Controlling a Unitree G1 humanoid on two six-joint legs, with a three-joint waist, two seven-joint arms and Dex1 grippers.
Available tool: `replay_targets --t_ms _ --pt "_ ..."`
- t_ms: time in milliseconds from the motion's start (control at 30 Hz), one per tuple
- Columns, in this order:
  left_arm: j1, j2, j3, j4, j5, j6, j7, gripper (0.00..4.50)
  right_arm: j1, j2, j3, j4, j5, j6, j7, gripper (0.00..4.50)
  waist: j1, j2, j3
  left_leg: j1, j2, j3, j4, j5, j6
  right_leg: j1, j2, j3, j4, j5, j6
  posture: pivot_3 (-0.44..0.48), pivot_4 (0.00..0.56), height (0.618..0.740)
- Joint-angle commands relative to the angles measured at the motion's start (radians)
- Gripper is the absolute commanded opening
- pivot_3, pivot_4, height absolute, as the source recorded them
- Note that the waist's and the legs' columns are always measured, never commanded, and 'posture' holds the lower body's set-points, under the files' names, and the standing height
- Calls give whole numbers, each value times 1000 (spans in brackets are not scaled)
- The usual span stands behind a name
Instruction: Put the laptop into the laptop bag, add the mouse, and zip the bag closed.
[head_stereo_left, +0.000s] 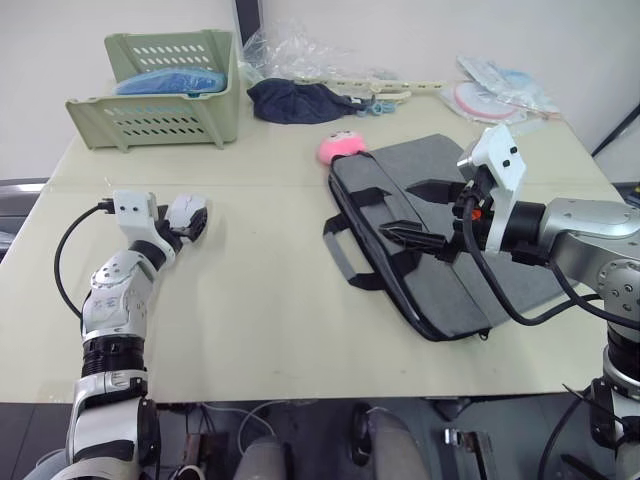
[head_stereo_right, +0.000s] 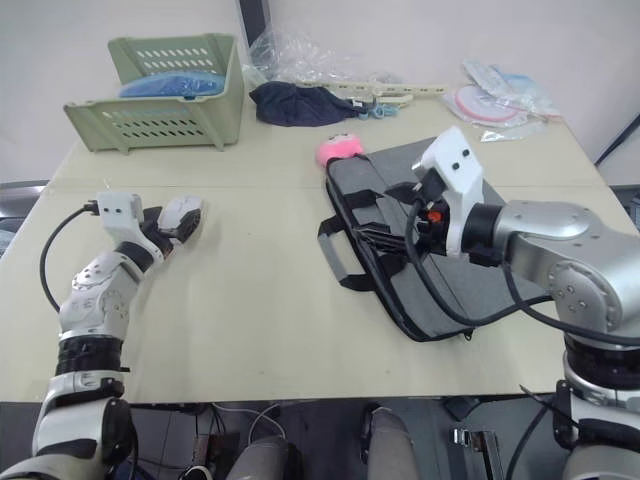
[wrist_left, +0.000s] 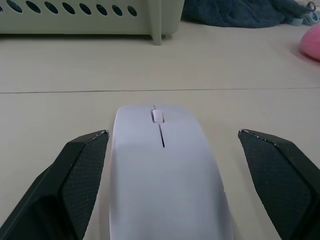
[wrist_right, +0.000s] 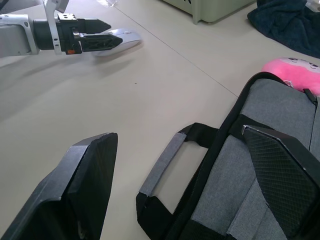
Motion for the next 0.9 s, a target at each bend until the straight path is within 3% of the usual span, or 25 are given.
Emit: replay_targets --t_ms 33,900 --pt "-20 8 5 5 13 -21 5 4500 2 -17 -29 -17 -10 -29 -12 4364 0 0 0 0 0 0 0 0 0 0 0 0 0 0 0 0 150 740" --pt "-86 -10 -57 149 94 25 37 4500 37 -11 -47 -13 -21 -31 -32 4364 2 -1 0 0 0 0 0 0 0 1 0 0 0 0 0 0 150 740"
